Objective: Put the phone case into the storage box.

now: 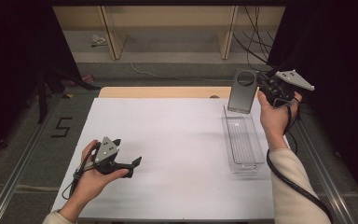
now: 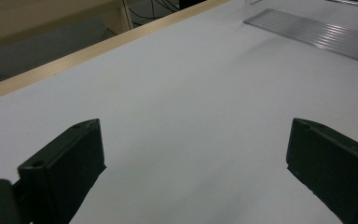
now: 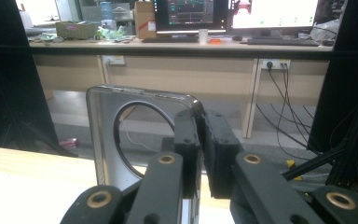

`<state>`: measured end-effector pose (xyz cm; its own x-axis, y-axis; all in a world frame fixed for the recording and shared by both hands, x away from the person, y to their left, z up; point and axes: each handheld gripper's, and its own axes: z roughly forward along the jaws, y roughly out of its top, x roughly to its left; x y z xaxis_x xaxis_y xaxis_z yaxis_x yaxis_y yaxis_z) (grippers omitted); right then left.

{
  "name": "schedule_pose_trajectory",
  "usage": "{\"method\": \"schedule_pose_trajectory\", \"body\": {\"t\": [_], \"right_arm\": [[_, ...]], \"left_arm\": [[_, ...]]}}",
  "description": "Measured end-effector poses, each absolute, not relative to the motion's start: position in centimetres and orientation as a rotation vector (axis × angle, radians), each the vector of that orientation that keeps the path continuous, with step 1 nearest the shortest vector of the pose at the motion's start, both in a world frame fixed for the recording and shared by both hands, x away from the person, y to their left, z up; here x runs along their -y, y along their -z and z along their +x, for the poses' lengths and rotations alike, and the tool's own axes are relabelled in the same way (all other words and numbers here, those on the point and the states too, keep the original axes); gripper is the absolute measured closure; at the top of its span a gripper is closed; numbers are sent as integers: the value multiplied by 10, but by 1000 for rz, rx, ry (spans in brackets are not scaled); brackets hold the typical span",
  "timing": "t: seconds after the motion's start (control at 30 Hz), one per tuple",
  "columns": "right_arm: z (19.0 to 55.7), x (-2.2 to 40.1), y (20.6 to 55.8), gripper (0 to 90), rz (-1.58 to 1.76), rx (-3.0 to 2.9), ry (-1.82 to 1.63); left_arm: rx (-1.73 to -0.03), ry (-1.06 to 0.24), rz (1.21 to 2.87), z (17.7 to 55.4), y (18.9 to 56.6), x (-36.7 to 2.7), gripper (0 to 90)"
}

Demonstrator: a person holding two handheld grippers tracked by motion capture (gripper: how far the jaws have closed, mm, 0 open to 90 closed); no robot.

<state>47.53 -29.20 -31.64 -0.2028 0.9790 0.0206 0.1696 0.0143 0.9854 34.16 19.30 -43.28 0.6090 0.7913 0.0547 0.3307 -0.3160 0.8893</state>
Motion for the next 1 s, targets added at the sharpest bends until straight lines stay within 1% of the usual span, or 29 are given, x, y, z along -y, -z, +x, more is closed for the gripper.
{"method": "schedule_pose_trajectory", "body": {"t": [1.0], "right_arm": [[486,294,322,846,1243,-1488,-1257]], "left_arm": [[-902,-618,1896,342,433,-193,36]]}}
